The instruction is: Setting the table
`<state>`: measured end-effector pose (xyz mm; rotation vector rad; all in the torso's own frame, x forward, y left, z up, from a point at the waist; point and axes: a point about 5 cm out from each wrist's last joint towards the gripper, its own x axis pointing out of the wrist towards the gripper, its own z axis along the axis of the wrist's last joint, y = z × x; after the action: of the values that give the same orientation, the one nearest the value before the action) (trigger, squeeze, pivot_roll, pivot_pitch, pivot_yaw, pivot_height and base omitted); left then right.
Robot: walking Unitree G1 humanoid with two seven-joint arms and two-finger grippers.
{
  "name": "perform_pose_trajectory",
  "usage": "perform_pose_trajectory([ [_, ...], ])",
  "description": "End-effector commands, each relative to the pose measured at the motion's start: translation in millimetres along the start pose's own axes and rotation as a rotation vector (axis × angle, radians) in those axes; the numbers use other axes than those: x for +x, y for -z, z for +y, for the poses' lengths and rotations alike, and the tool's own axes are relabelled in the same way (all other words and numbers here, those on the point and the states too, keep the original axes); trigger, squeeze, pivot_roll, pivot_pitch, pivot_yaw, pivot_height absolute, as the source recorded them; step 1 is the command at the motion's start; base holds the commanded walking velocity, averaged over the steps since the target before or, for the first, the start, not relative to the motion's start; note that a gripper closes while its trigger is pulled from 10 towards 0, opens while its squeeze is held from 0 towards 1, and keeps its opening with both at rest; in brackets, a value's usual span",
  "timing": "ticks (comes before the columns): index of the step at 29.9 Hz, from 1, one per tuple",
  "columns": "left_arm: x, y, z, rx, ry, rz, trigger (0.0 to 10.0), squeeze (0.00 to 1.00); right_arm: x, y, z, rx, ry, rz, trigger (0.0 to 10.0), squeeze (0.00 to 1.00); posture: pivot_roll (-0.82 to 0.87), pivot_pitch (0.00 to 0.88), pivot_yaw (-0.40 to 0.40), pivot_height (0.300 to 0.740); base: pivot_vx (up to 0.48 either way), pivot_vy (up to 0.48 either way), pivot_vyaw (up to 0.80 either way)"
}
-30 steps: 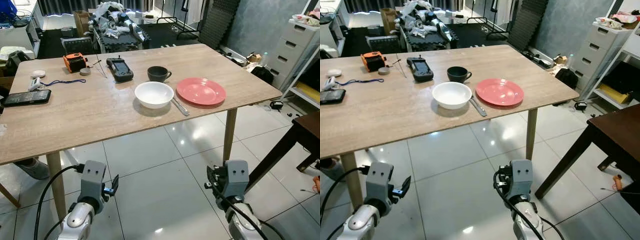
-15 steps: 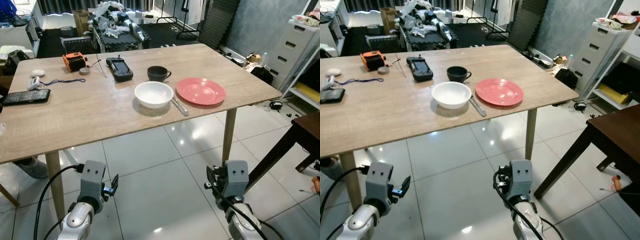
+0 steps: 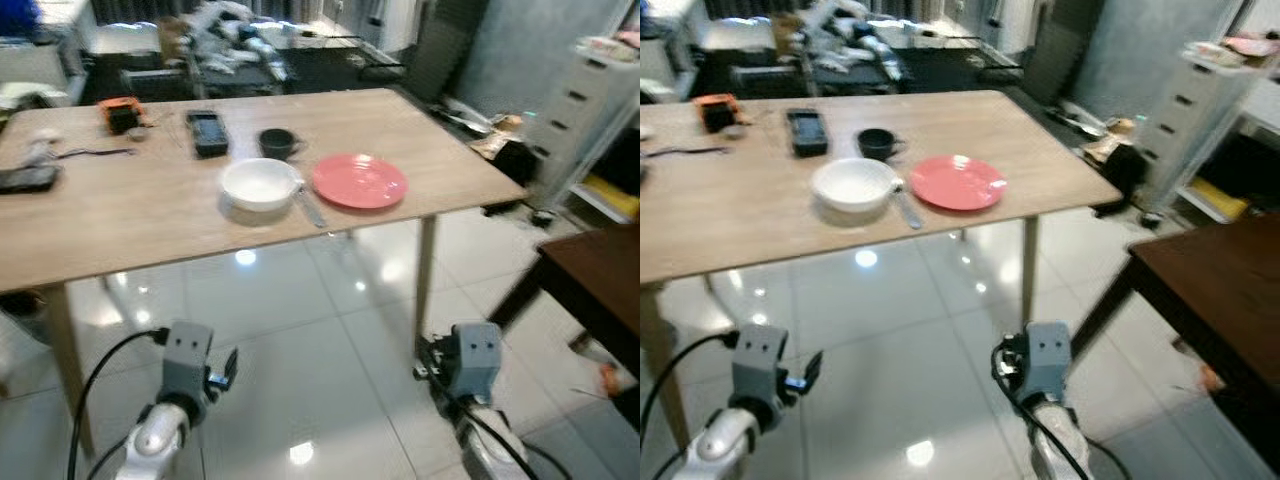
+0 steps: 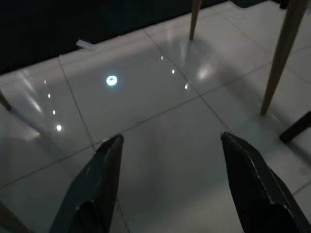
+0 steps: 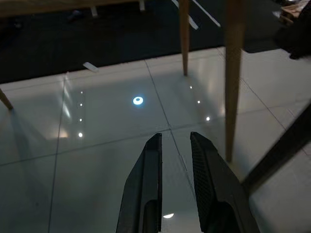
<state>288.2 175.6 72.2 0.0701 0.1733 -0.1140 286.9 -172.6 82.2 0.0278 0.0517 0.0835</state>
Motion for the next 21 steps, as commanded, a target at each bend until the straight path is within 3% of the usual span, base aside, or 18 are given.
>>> perform_pose_trajectory([
  [1,-3.8,8.1,-1.0,-0.007,0.001,0.027,10.0,0.0,-2.5,4.6,-3.2,0.0,0.011,0.021,10.0,0.0,-0.01,0.093,0.027,0.74,0.0,0.0,0.0],
  [21,-3.0,6.9,-0.7,-0.029,0.0,0.024,10.0,0.0,-2.3,5.0,-3.0,-0.001,0.009,0.023,10.0,0.0,-0.01,0.09,0.029,0.74,0.0,0.0,0.0],
])
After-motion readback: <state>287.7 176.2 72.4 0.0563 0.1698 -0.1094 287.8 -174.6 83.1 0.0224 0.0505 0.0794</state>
